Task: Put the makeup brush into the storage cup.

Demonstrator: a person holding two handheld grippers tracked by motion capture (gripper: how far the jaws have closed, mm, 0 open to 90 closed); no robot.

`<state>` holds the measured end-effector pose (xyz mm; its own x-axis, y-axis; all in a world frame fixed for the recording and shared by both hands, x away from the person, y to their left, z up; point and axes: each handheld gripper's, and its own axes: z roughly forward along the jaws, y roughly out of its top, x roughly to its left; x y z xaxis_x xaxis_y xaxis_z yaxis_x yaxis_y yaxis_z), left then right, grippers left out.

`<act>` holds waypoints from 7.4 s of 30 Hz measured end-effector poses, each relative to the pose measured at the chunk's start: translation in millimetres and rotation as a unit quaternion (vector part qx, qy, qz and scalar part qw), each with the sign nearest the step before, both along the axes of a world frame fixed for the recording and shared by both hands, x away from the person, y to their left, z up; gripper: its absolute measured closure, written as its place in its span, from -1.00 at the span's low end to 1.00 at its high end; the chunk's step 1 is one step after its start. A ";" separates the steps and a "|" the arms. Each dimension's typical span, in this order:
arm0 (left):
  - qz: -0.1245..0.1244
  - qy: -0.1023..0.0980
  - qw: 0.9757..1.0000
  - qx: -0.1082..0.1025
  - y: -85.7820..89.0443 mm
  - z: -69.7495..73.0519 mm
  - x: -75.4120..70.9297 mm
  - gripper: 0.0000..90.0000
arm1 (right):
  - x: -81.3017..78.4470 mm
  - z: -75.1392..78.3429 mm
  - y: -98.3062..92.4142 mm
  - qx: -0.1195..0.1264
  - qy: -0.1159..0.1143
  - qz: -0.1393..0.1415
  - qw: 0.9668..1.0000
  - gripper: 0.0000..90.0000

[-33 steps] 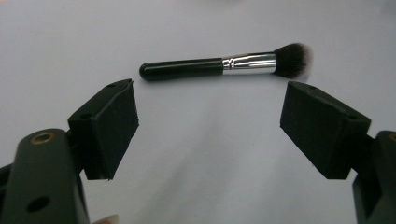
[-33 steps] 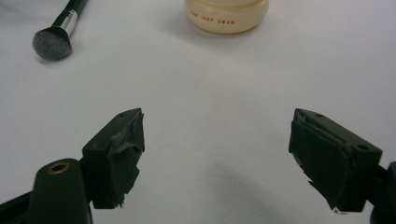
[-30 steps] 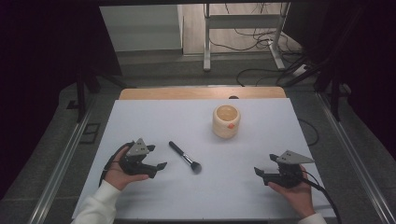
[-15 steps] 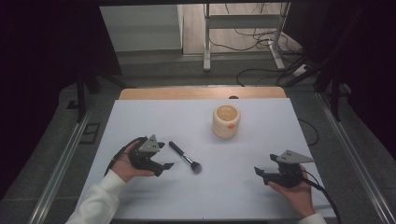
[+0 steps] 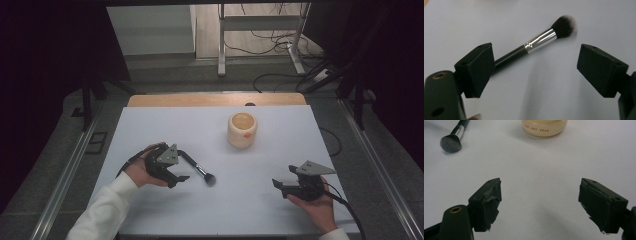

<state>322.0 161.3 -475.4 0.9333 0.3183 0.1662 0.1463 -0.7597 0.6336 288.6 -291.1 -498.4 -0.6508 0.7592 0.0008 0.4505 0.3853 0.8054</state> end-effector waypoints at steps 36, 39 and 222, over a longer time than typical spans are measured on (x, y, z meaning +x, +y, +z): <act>-0.143 -0.030 0.986 0.077 -34.4 9.3 23.2 -0.70 | 0.4 -0.8 -0.8 -0.004 0.001 0.000 1.000 -0.58; -0.151 -0.037 0.985 0.079 -36.2 9.1 25.0 -0.70 | 0.3 -0.8 -0.9 -0.004 0.001 0.000 1.000 -0.58; 0.100 0.135 0.981 0.096 -45.7 14.9 18.3 0.58 | 0.5 -2.4 -0.2 -0.008 0.007 -0.004 1.000 -0.56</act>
